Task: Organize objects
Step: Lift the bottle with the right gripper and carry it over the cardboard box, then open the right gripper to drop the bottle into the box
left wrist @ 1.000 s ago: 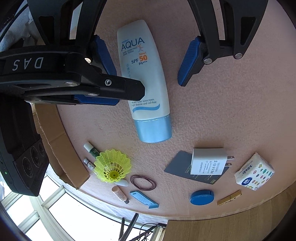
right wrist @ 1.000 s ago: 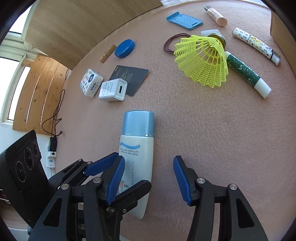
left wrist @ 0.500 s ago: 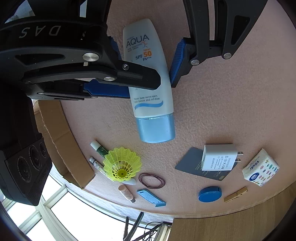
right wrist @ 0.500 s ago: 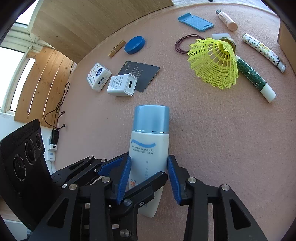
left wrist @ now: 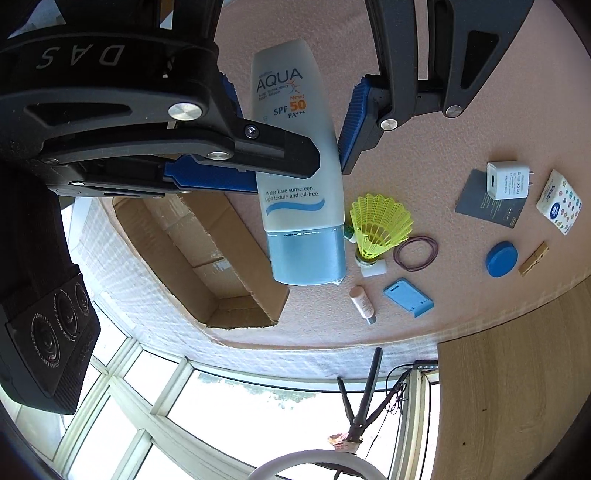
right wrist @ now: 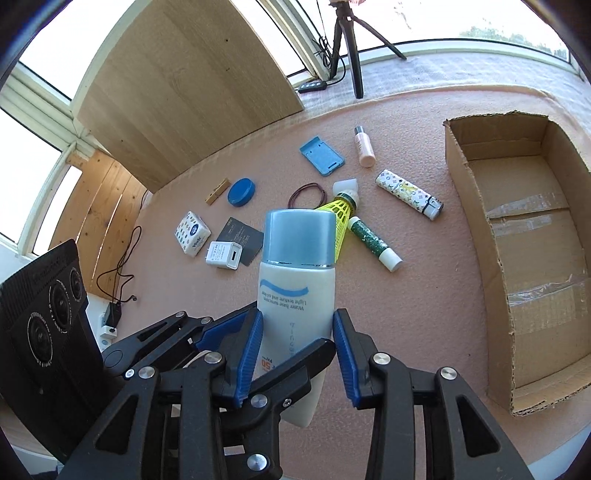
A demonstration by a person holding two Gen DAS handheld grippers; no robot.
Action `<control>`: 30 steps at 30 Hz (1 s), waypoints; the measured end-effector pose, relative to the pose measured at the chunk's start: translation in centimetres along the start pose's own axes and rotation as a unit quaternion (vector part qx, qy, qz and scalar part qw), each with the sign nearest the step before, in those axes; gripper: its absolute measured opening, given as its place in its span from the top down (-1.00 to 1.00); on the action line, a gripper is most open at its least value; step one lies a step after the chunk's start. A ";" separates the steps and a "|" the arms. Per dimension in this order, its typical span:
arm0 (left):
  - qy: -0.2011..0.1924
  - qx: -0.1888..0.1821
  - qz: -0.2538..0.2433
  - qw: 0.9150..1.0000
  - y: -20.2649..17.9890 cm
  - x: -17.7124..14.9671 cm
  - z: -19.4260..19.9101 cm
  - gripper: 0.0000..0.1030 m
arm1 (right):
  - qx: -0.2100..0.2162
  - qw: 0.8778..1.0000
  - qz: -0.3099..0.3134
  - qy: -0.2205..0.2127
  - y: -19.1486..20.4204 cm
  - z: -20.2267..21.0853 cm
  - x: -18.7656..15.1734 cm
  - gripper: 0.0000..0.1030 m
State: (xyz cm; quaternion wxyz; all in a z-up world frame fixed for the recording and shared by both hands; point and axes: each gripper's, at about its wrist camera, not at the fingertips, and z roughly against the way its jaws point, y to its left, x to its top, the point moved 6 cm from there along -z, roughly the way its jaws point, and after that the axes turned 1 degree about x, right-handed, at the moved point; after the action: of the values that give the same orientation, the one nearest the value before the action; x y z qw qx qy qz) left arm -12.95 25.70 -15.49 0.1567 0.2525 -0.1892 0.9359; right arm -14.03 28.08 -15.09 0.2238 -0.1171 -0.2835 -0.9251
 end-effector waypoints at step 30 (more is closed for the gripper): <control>-0.018 -0.042 -0.129 0.991 -19.9 8.5 -8.2 -0.50 | -0.108 0.984 -0.072 -0.118 -16.1 12.1 2.3 -0.12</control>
State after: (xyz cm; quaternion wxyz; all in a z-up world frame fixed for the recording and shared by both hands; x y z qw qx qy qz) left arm -15.60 48.49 -12.07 0.2833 0.2851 -0.1974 0.8942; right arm -22.73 46.20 -12.05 0.1078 -0.2283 -0.2138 -0.9437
